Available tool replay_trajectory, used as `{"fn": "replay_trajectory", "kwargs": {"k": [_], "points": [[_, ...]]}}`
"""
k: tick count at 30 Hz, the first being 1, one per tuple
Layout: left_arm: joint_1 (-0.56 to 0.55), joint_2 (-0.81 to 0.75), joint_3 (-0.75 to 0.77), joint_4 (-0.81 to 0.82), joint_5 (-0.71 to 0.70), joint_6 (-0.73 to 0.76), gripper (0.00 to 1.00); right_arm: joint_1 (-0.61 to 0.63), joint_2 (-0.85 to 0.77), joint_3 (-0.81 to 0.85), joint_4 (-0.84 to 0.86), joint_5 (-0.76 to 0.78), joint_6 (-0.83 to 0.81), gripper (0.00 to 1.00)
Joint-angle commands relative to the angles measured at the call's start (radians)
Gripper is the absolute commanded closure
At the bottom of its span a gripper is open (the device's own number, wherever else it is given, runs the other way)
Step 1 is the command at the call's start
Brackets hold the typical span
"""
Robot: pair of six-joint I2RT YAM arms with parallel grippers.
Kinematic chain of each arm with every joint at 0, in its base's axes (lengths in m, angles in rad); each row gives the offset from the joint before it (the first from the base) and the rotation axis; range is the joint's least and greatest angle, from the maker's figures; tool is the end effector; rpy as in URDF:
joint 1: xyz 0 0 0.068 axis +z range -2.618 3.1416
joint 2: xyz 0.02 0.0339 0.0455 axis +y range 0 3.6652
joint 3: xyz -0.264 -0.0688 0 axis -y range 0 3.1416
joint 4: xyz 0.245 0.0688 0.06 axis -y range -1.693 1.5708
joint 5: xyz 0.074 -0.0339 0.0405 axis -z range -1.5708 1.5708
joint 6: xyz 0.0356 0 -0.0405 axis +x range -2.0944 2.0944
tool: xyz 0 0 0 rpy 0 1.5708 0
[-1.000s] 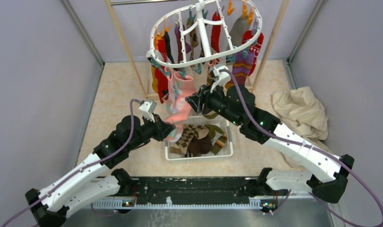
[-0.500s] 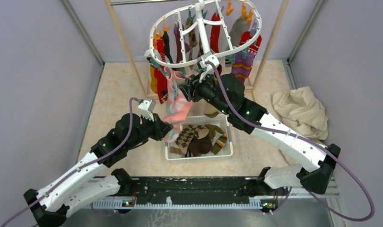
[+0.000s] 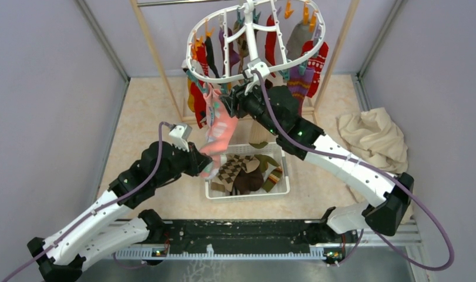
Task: Remove the socks clipped to the hanger
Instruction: Remove the sock from the hanger.
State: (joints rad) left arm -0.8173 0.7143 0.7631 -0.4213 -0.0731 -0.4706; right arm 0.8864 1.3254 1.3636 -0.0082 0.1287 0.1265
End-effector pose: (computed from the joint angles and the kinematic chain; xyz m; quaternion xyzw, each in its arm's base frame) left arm 0.1143 -0.1181 0.3185 0.1220 0.8165 -0.3142 0.4688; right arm 0.1980 0.2355 0.4422 -0.2149 0.6625 0.3082 0.6480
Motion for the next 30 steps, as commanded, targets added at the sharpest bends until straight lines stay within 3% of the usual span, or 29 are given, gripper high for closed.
{"fn": "replay_trajectory", "kwargs": {"k": [1,12,19,30], "points": [[0.001,-0.014,0.049,-0.021,0.002,0.004,0.83,-0.014,0.016,0.052,0.101,-0.024,-0.022,0.56],[0.001,-0.025,0.056,-0.056,0.003,0.003,0.83,-0.027,0.015,0.03,0.149,-0.079,-0.027,0.55],[0.001,-0.039,0.054,-0.115,-0.002,-0.012,0.83,-0.027,-0.094,-0.026,0.094,-0.116,-0.03,0.55],[0.001,-0.066,0.028,-0.144,0.048,-0.043,0.83,-0.027,-0.118,-0.007,0.036,-0.156,-0.032,0.55]]}}
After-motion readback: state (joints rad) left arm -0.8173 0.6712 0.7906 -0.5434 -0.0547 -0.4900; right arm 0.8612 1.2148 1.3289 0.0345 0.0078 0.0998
